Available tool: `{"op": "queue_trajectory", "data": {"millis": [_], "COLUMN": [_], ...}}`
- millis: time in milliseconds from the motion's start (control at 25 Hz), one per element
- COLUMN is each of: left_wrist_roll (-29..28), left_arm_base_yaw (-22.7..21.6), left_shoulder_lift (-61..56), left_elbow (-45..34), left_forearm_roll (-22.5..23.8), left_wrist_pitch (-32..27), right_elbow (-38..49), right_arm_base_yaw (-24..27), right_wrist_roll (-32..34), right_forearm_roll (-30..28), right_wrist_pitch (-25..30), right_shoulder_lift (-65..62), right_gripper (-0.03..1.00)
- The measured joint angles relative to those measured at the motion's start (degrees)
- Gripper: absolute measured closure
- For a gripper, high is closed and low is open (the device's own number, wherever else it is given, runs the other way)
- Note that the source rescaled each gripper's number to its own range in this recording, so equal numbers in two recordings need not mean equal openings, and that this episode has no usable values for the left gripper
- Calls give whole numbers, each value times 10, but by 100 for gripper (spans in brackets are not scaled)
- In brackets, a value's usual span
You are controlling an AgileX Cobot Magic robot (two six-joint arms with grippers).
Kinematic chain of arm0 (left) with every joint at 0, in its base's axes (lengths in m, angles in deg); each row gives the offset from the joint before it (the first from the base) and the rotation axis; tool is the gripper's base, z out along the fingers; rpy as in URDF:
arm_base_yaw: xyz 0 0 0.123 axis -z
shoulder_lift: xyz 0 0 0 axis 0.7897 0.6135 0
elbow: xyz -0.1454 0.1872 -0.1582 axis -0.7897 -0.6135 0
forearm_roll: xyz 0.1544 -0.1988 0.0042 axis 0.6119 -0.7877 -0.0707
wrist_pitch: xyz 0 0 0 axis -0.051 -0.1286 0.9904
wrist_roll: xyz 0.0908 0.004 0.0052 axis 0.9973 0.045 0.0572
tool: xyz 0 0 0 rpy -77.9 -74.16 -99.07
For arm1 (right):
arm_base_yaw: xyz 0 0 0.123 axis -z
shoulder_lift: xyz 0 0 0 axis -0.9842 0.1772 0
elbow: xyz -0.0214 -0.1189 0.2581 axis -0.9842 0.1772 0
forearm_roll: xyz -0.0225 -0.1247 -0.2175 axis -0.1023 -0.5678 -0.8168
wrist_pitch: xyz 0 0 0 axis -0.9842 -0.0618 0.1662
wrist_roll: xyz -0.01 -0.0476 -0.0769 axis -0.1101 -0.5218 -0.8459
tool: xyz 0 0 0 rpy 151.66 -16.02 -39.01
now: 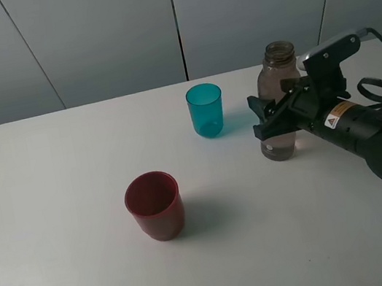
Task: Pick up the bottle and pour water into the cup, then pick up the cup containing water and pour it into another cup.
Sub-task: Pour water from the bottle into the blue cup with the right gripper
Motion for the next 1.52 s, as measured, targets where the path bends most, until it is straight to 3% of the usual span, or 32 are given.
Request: {"op": "queue_trajectory", "data": {"millis": [160,400,560,680,1000,1520], "left_wrist_roll": [0,0,0,0,0,0], "left_arm_base_yaw": [0,0,0,0,0,0], "left_shoulder_lift": [0,0,0,0,0,0], "left_elbow": [0,0,0,0,0,0], "left_forearm_roll": [0,0,0,0,0,0], "left_wrist_pitch": [0,0,0,0,0,0], "right_elbow": [-27,-128,-192,-231,-315,-374], "right_arm_base_yaw": [0,0,0,0,0,0], "right_wrist_roll": [-36,-181,-257,-317,-488,-736], "right_forearm_roll": [3,9,14,19,68,153], "right_wrist_pitch": [61,299,404,450,519,530], "right_shoulder_lift": [-29,-89,-91,-91,-61,15], "right_gripper": [97,97,97,97,97,97]}}
